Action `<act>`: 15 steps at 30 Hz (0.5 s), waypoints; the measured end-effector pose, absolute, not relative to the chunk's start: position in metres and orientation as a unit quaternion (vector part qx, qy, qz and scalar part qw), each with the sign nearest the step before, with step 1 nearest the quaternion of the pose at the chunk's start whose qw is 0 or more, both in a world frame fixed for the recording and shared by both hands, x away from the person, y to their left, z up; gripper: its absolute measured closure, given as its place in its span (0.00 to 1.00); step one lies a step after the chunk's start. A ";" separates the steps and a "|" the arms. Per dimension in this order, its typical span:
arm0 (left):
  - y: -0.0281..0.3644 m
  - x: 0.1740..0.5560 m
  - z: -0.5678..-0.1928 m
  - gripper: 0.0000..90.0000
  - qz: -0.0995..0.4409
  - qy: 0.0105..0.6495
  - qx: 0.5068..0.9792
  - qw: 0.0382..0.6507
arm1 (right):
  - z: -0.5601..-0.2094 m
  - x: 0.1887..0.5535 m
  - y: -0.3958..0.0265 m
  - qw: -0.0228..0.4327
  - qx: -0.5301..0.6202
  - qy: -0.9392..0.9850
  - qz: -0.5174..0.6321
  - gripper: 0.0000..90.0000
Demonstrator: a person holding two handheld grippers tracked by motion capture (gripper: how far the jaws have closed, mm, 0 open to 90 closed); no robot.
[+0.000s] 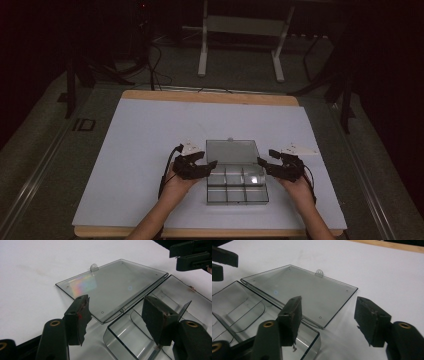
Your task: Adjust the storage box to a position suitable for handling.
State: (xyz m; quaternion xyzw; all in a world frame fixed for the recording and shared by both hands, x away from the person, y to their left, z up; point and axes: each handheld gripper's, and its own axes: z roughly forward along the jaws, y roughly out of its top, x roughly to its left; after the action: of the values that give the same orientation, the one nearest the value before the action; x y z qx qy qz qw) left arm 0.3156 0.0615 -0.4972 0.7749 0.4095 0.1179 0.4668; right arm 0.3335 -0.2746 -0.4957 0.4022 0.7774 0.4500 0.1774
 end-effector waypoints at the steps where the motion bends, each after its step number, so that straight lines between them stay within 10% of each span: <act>1: 0.062 0.314 -0.496 0.44 0.117 0.407 0.775 0.469 | -0.495 0.333 -0.275 0.179 0.401 0.776 0.452 0.39; 15: 0.075 0.301 -0.495 0.16 0.114 0.378 0.777 0.490 | -0.492 0.321 -0.296 0.189 0.398 0.775 0.452 0.30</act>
State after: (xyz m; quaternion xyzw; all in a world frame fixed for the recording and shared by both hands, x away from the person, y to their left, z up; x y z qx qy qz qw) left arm 0.3012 0.0746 -0.4949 0.7770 0.3783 0.1140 0.4900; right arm 0.3215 -0.2958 -0.4916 0.3985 0.7752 0.4521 0.1893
